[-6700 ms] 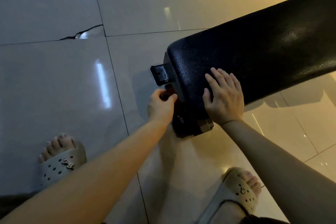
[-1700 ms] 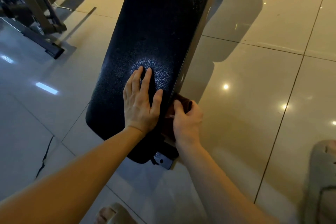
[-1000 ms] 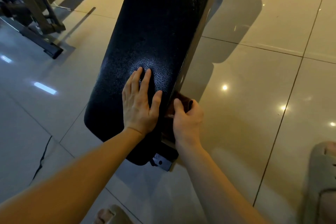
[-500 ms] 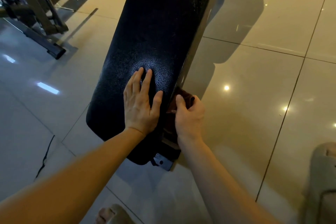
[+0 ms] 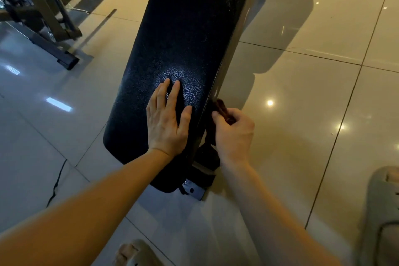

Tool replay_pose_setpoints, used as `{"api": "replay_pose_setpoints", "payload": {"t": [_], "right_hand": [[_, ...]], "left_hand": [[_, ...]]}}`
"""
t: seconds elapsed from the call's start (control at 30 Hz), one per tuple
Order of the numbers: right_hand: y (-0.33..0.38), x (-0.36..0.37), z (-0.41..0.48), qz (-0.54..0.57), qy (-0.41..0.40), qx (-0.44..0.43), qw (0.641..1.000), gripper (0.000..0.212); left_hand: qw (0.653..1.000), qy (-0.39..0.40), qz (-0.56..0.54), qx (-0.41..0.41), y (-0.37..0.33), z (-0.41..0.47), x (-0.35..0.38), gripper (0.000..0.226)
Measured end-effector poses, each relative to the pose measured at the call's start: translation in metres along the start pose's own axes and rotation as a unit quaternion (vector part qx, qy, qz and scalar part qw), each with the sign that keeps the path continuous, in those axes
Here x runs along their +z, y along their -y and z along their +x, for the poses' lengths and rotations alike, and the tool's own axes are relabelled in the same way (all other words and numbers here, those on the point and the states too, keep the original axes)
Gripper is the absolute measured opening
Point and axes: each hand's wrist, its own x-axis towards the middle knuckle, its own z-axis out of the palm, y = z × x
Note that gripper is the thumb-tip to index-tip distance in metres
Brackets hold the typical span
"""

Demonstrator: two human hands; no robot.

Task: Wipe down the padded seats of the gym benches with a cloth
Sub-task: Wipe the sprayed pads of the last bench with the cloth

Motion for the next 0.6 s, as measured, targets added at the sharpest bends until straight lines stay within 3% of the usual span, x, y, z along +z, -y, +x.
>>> {"api": "replay_pose_setpoints", "payload": {"t": [0.1, 0.27, 0.43, 0.6], "right_hand": [[-0.012, -0.001, -0.027, -0.034, 0.027, -0.070, 0.997, 0.016], [-0.034, -0.006, -0.059, -0.058, 0.098, -0.021, 0.993, 0.011], [0.006, 0.001, -0.007, -0.041, 0.014, 0.009, 0.999, 0.017], [-0.015, 0.008, -0.043, -0.082, 0.020, -0.082, 0.993, 0.006]], "left_hand": [[1.000, -0.003, 0.000, 0.000, -0.001, 0.001, 0.001, 0.064], [1.000, -0.002, 0.004, 0.001, 0.000, 0.000, 0.001, 0.064], [1.000, 0.001, 0.009, -0.002, 0.000, 0.000, 0.001, 0.064], [1.000, -0.001, 0.007, 0.002, 0.000, 0.001, 0.001, 0.064]]}}
